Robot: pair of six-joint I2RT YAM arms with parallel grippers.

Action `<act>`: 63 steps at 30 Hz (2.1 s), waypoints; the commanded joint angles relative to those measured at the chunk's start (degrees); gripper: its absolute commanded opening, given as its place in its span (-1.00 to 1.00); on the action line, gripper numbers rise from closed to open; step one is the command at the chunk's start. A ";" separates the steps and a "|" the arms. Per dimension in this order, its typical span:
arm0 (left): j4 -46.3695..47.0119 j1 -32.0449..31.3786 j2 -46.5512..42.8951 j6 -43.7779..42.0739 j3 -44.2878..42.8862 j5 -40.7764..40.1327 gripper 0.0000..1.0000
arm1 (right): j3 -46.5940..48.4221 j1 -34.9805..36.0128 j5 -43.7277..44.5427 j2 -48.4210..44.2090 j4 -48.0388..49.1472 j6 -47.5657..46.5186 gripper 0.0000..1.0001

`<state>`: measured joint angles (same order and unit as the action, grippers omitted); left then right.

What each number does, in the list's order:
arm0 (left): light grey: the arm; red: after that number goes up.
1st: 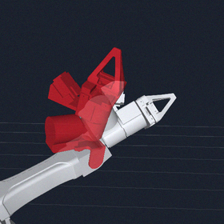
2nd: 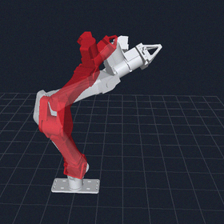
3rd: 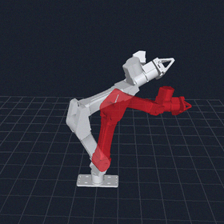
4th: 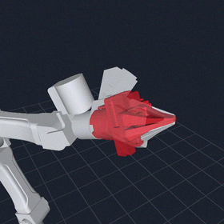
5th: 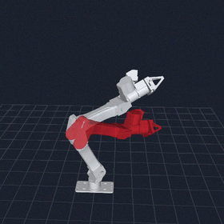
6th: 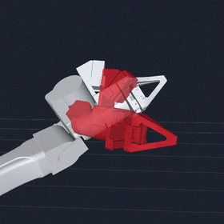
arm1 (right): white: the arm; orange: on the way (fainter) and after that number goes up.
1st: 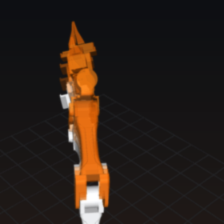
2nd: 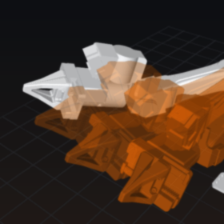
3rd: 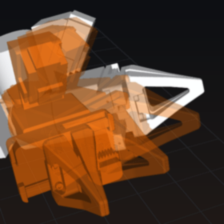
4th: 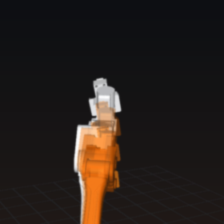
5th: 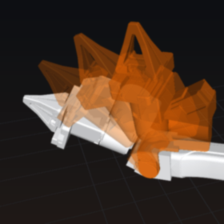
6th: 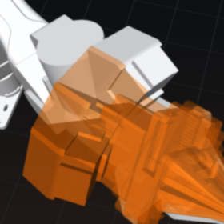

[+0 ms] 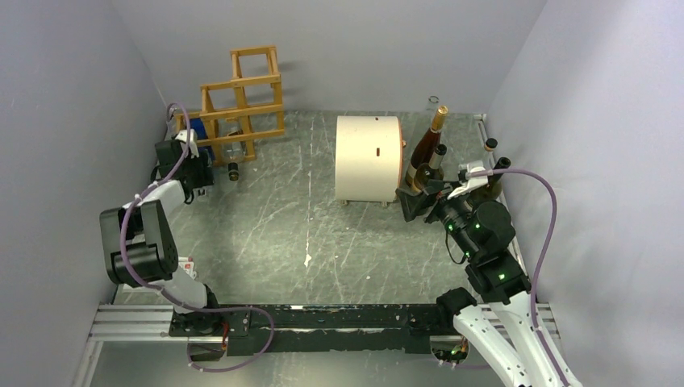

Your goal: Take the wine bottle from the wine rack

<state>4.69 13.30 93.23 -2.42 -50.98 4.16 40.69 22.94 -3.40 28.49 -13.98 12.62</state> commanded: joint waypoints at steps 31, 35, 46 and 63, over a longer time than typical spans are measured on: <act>-45.35 -1.33 -37.45 25.58 -1.66 1.80 -0.86 | -0.40 2.28 -12.86 1.86 4.99 -2.62 1.00; -51.15 -1.37 -36.26 24.25 -4.14 6.05 -0.86 | -0.24 3.71 -17.86 3.89 7.10 -3.39 1.00; -57.53 -1.30 -41.80 25.34 -2.24 12.09 -0.86 | 5.61 26.55 -13.89 17.59 11.75 -9.47 0.98; -68.91 -1.39 -40.31 46.16 -5.62 11.62 -0.86 | 19.50 44.14 1.63 68.33 46.80 -23.85 0.99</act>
<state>-57.65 12.16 51.00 35.07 -52.42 14.46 56.45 64.79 -6.68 91.77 19.77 -6.22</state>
